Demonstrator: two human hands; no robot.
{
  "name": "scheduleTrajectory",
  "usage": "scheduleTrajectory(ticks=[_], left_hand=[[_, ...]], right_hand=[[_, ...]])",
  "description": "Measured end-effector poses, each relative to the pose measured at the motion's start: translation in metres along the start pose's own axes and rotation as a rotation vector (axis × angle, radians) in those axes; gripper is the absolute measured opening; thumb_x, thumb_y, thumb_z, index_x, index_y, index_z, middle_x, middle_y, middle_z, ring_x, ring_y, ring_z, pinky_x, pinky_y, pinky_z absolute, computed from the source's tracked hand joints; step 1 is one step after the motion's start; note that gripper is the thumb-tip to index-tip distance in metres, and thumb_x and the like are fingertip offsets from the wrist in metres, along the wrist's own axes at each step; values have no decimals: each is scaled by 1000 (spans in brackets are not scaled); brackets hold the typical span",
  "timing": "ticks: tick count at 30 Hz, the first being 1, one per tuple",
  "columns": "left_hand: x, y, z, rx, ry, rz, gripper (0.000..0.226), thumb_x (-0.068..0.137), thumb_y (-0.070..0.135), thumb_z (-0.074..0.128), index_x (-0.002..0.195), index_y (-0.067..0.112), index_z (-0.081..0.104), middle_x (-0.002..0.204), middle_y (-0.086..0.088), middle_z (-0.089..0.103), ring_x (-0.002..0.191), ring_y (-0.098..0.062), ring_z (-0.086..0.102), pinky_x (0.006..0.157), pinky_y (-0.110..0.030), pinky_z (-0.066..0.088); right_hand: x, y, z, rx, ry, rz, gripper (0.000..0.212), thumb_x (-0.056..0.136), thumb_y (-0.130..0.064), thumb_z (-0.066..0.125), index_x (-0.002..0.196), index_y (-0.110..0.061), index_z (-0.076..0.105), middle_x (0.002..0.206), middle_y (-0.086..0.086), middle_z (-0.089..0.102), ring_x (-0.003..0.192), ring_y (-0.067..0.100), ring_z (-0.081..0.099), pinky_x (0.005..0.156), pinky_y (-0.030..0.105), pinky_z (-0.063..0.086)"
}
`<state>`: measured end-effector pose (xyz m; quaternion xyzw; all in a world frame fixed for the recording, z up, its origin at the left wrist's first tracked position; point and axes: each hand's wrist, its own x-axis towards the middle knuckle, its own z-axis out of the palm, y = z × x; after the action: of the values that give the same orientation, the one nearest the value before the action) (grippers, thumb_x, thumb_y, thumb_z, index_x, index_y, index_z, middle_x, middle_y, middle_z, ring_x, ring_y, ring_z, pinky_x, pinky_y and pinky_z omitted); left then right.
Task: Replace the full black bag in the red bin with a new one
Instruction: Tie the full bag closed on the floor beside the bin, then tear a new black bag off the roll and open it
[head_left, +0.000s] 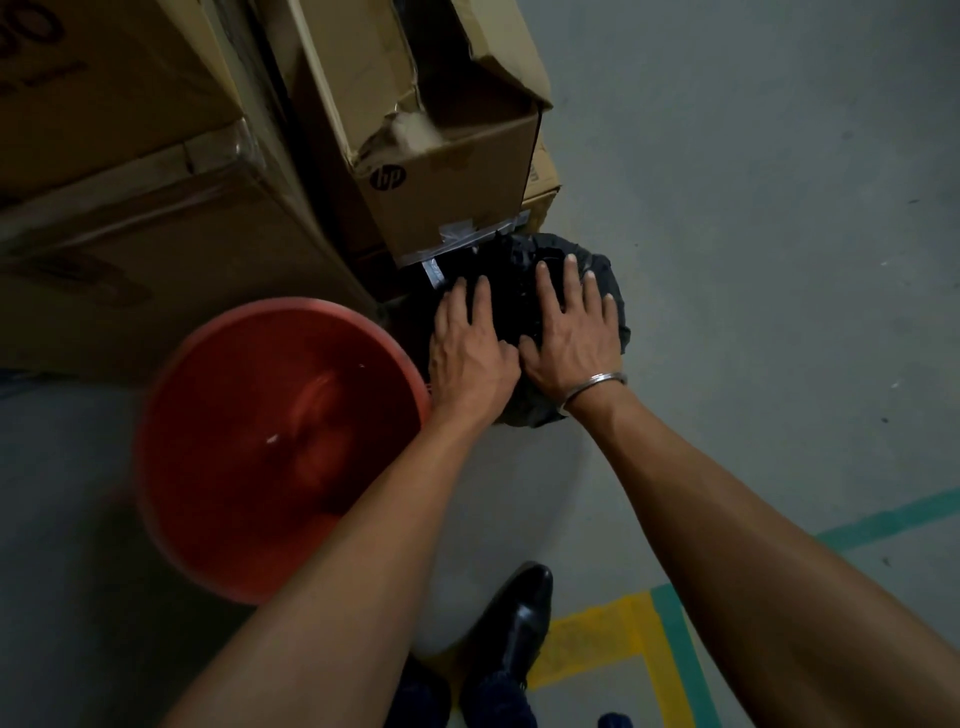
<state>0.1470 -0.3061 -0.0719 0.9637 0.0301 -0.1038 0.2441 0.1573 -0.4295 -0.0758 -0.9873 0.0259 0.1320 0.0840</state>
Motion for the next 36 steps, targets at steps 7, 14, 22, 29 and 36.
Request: scheduleTrajectory(ticks=[7,14,22,29,36], left_hand=[[-10,-24,-52,70,46,5,78,84,23,58,153,18,21,161,-12,16,148,-30,15,119,-44,22],[-35,-50,-109,76,78,-43,79,86,22,54,154,18,14,163,-11,8,150,-28,8,119,-42,15],[-69,-79,-191,122,113,-85,80,86,23,54,154,21,12,163,-9,4,150,-28,5,118,-45,21],[-123,-76,-302,153,159,-111,83,88,27,55,155,23,8,164,-7,-1,150,-26,3,119,-47,22],[-169,-71,-409,198,253,-120,84,82,25,56,154,20,14,163,-10,6,149,-29,10,115,-51,30]], right_hand=[[-12,-25,-26,-50,42,-60,89,87,-53,48,155,-20,1,163,13,0,150,34,4,120,55,9],[-29,-77,-57,-87,49,-158,89,87,-57,44,155,-19,1,163,14,0,150,34,1,120,56,6],[-56,-147,-104,-103,82,-250,96,87,-64,37,154,-9,-5,163,15,-4,150,32,-2,120,54,6],[-106,-210,-189,-90,103,-311,101,85,-63,42,154,-7,-7,162,15,-5,150,31,-4,120,51,-1],[-151,-260,-282,-75,176,-350,104,82,-64,44,154,-9,-7,162,16,-6,150,32,-4,121,53,1]])
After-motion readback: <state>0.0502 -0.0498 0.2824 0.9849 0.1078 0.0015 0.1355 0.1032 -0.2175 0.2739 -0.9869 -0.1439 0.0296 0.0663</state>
